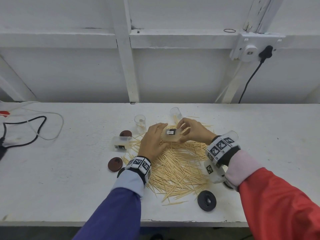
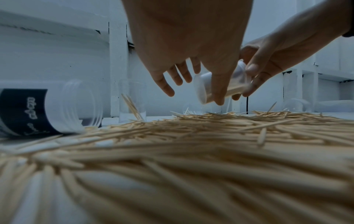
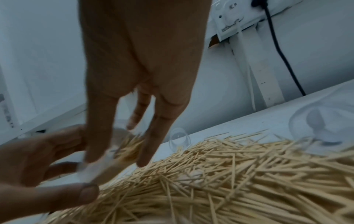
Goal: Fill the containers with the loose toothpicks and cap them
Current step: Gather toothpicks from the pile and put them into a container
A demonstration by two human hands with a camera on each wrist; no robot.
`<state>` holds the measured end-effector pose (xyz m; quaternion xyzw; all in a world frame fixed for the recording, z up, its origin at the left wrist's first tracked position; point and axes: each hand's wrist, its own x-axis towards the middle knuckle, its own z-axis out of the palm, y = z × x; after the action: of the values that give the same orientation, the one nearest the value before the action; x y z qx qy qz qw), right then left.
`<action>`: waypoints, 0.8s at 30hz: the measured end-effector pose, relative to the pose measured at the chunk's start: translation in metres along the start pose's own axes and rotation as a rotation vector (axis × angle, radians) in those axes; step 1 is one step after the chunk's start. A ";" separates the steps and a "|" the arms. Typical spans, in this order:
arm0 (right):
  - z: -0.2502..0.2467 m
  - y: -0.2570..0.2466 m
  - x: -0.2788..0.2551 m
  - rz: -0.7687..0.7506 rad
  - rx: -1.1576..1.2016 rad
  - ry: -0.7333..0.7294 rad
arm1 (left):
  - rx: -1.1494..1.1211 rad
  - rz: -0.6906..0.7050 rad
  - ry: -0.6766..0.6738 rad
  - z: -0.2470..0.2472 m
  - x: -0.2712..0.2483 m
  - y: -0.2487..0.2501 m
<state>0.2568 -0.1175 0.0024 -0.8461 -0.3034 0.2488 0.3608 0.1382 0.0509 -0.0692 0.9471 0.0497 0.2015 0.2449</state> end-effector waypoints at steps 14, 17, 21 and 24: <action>0.005 0.000 -0.002 -0.061 0.175 -0.052 | 0.004 0.088 0.013 0.001 0.002 0.001; -0.003 0.005 -0.003 -0.074 0.224 -0.089 | 0.008 0.105 0.033 0.000 0.002 0.003; -0.007 0.010 -0.004 -0.067 0.284 -0.069 | -0.003 0.121 0.019 0.001 0.003 0.004; -0.002 0.010 -0.004 -0.043 0.330 -0.056 | -0.039 0.120 -0.004 0.001 0.002 0.004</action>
<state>0.2590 -0.1268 -0.0028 -0.7614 -0.2866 0.3108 0.4915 0.1407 0.0475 -0.0676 0.9438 -0.0116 0.2148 0.2509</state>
